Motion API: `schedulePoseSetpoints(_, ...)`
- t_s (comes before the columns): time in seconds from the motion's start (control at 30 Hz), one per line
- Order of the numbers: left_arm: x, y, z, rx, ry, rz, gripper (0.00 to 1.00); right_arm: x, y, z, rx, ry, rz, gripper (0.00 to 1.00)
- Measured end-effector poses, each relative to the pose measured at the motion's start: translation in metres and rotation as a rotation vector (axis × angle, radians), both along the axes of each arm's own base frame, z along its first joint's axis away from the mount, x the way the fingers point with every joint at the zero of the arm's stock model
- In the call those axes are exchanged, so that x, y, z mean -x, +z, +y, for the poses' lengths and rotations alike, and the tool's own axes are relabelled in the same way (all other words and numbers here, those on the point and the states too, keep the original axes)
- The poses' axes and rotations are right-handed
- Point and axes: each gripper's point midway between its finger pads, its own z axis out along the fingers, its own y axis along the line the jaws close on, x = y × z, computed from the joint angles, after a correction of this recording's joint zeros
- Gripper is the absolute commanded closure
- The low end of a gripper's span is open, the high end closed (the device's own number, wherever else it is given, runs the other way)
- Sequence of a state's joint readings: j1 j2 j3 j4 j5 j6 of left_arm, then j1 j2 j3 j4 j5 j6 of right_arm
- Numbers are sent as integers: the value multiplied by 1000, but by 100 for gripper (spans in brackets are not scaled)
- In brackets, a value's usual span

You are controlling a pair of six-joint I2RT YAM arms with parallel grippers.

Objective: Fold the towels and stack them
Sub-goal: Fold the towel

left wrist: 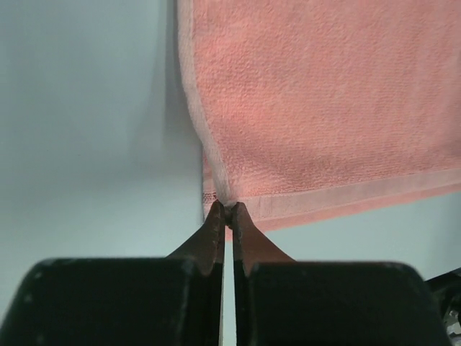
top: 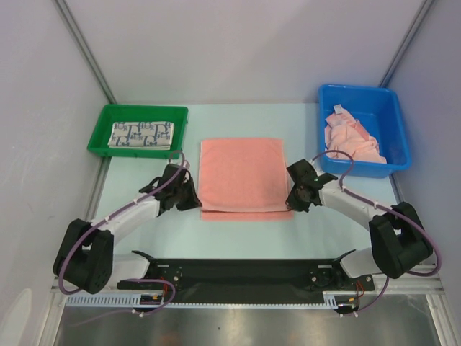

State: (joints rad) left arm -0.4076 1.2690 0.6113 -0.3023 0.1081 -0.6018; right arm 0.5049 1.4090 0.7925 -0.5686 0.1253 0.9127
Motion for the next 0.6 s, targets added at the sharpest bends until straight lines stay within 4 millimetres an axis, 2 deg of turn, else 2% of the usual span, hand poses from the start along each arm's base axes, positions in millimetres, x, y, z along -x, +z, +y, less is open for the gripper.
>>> schedulePoseSetpoints(0.27, -11, 41, -8, 29, -14, -43, 100, -16, 38, -3, 4, 41, -79, 100)
schedulePoseSetpoints(0.43, -2, 68, -20, 76, -60, -85, 100, -16, 71, -11, -21, 64, -153, 100)
schedulePoseSetpoints(0.53, 14, 62, -26, 103, -89, -90, 100, -8, 81, -14, -49, 84, -214, 100)
schedulePoseSetpoints(0.6, 28, 46, -25, 104, -92, -63, 100, 5, 68, -16, -67, 102, -212, 100)
